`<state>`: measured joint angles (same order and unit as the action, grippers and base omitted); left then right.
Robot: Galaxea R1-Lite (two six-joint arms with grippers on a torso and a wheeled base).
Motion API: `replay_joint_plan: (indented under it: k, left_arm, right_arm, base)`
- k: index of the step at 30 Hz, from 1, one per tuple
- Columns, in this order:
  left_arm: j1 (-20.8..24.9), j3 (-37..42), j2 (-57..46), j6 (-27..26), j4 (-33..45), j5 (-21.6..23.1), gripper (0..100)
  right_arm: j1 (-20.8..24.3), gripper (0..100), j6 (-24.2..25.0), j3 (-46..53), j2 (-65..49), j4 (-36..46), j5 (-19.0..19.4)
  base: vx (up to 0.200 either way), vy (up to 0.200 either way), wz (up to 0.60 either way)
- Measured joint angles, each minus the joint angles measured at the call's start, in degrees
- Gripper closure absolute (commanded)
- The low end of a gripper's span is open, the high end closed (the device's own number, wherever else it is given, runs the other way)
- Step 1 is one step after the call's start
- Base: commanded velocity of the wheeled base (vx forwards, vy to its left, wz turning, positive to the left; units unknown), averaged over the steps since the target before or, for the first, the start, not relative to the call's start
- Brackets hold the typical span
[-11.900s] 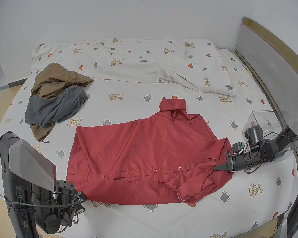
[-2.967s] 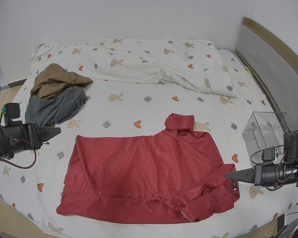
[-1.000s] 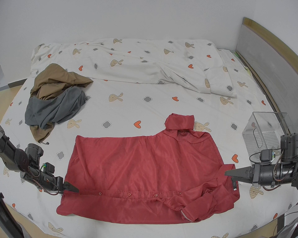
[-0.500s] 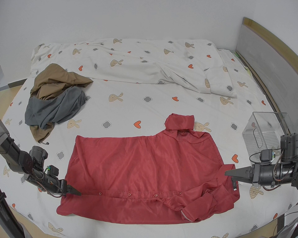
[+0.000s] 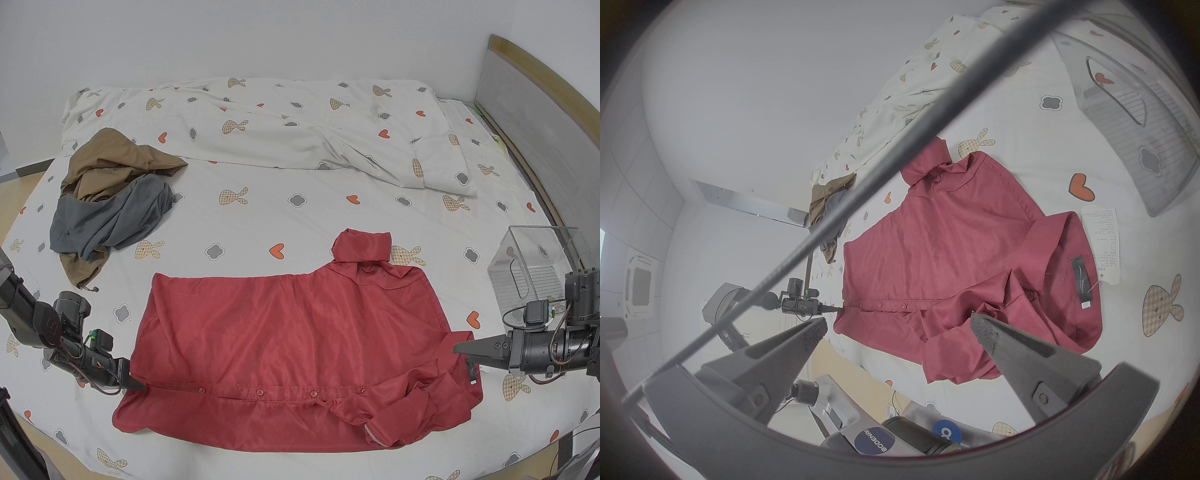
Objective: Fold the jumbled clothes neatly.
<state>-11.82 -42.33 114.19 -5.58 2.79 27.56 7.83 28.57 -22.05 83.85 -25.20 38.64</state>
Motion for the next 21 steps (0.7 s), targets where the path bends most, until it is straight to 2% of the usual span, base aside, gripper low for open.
replay_joint_plan:
  k: [8, 19, 20, 21]
  left_arm:
    - [-3.0, -0.6, -3.2, 0.2, 0.0, 0.0, 100]
    - [-3.7, -1.8, -2.9, -0.2, 0.2, -0.2, 100]
    - [-3.7, -1.6, -2.8, -0.6, 0.1, -0.2, 0]
    - [-3.7, -1.4, -2.7, -0.8, 0.2, -0.2, 0]
  right_arm:
    - [0.2, 0, 0.0, 0.0, 0.0, 0.0, 0.0]
    - [0.2, 0, 0.0, 0.0, 0.0, 0.0, 0.0]
    - [0.2, 0, 0.0, 0.0, 0.0, 0.0, -0.1]
    - [0.2, 0, 0.0, 0.0, 0.0, 0.0, -0.1]
  base:
    - [0.0, 0.0, 0.0]
    - [0.0, 0.0, 0.0]
    - [0.0, 0.0, 0.0]
    - [0.0, 0.0, 0.0]
